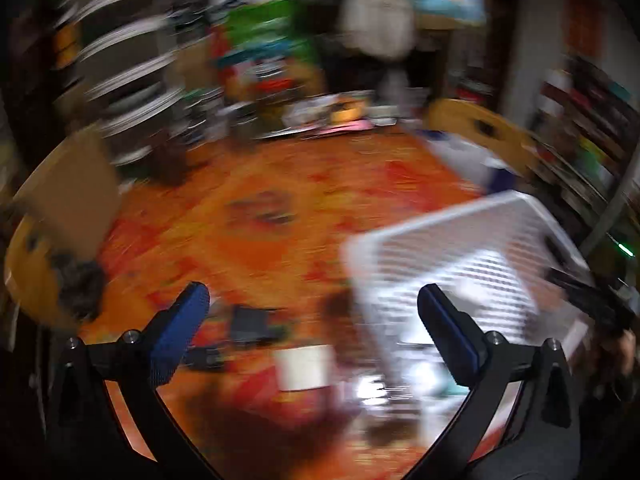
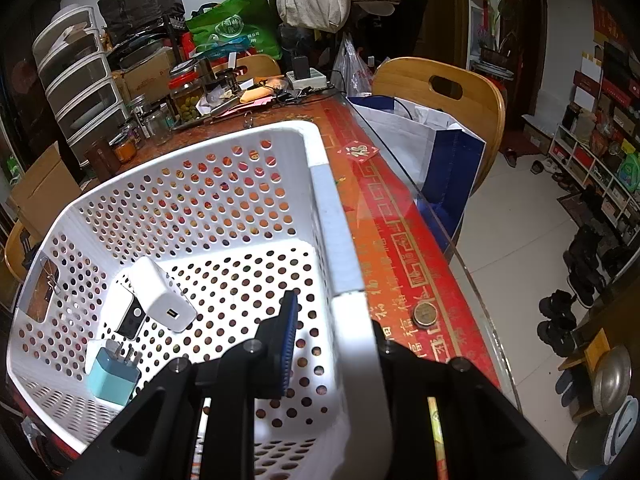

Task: Organize rigid objects
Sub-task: 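Move the left tool back to the pink card on the table, then grasp the pink card with the left tool and lift it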

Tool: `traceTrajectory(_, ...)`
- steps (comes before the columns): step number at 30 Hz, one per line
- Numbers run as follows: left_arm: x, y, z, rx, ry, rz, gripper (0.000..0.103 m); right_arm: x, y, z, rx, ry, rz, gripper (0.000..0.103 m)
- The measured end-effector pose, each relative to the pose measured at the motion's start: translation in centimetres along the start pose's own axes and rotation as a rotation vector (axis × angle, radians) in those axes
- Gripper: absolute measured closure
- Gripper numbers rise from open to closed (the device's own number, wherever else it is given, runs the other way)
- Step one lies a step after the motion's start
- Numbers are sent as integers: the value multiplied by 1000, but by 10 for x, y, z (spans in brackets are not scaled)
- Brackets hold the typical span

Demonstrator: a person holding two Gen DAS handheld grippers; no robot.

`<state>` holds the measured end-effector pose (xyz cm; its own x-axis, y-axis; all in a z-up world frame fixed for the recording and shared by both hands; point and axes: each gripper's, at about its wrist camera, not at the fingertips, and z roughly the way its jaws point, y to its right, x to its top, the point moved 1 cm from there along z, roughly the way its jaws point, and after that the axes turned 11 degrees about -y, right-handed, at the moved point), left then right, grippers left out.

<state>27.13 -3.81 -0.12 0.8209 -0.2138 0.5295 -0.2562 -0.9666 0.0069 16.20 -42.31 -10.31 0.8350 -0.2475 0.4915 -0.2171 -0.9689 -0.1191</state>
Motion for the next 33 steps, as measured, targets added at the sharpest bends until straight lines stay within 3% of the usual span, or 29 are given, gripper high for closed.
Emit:
traceTrajectory(4,7,-84,73,34,-170,-163,0,0,1,0,0,1,2,82)
traceTrajectory(6,8,-110,105,74,-222,-214,1,0,1,0,0,1,-1,82)
traceTrajectory(9,9,-138,148,69,-278,-270,3,0,1,0,-3,1,-4,82)
traceTrajectory(12,12,-148,180,58,-323,-303,21,1,1,0,-6,0,-7,82)
traceTrajectory(14,12,-148,198,39,-357,-307,44,1,2,-1,-8,-2,-7,82)
traceTrajectory(15,11,-147,206,28,-369,-308,46,1,2,0,-14,-3,-8,82)
traceTrajectory(16,12,-144,208,54,-352,-299,49,1,2,0,-17,-5,-9,82)
traceTrajectory(18,13,-138,206,52,-351,-291,68,2,2,0,-23,-5,-11,82)
traceTrajectory(23,14,-129,198,77,-311,-269,68,0,3,-1,-22,-2,-9,82)
traceTrajectory(27,15,-131,173,67,-229,-274,68,0,4,-1,-25,-4,-10,82)
traceTrajectory(33,13,-132,154,66,-206,-273,68,-1,6,-1,-25,-7,-13,82)
